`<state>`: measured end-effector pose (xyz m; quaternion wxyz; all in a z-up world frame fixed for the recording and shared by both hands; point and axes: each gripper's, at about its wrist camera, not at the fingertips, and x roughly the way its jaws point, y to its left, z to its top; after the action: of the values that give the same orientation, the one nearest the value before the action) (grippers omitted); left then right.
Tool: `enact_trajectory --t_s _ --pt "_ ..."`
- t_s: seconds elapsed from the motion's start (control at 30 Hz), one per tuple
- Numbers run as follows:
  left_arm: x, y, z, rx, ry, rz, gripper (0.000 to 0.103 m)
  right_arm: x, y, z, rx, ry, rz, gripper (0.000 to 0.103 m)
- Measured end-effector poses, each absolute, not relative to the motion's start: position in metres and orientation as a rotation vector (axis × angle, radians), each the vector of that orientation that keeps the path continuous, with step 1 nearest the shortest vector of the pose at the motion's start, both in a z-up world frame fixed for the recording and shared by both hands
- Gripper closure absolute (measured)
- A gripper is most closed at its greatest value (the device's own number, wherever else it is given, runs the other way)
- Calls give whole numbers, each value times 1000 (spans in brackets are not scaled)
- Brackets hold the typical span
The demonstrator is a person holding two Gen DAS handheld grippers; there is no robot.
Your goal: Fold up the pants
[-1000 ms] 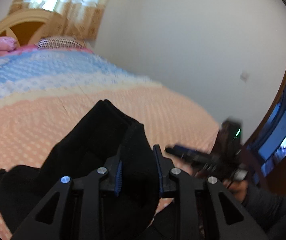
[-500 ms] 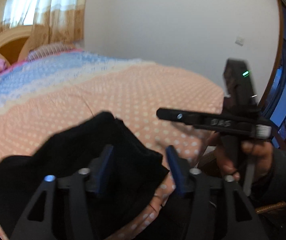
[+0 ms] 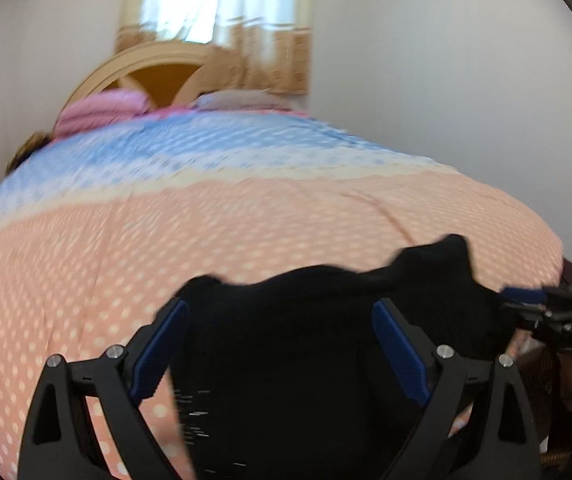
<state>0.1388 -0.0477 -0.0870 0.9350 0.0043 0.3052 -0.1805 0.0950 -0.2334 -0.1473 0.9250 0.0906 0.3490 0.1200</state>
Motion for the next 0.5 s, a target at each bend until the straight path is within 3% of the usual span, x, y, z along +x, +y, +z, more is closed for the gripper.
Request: enact_trajectory --t_s 0.07,0.3,0.33,0.37,0.43,0.5 --pt "149 -43 -96 -16 651 -338 8 94 -242 -152 223 738 256 84" --pt "164 -38 -114 -61 697 -313 1 75 -261 -166 250 773 239 84" --pt "167 -39 -118 -59 706 -311 0 77 -265 -170 270 775 233 78" --pt "170 -40 -121 -50 718 -303 0 76 -268 -171 290 769 228 65" --pt "174 -39 -127 -40 734 -289 0 76 -275 -166 305 766 196 49" --pt "173 -34 -128 -53 738 -293 0 72 -286 -153 323 704 167 49"
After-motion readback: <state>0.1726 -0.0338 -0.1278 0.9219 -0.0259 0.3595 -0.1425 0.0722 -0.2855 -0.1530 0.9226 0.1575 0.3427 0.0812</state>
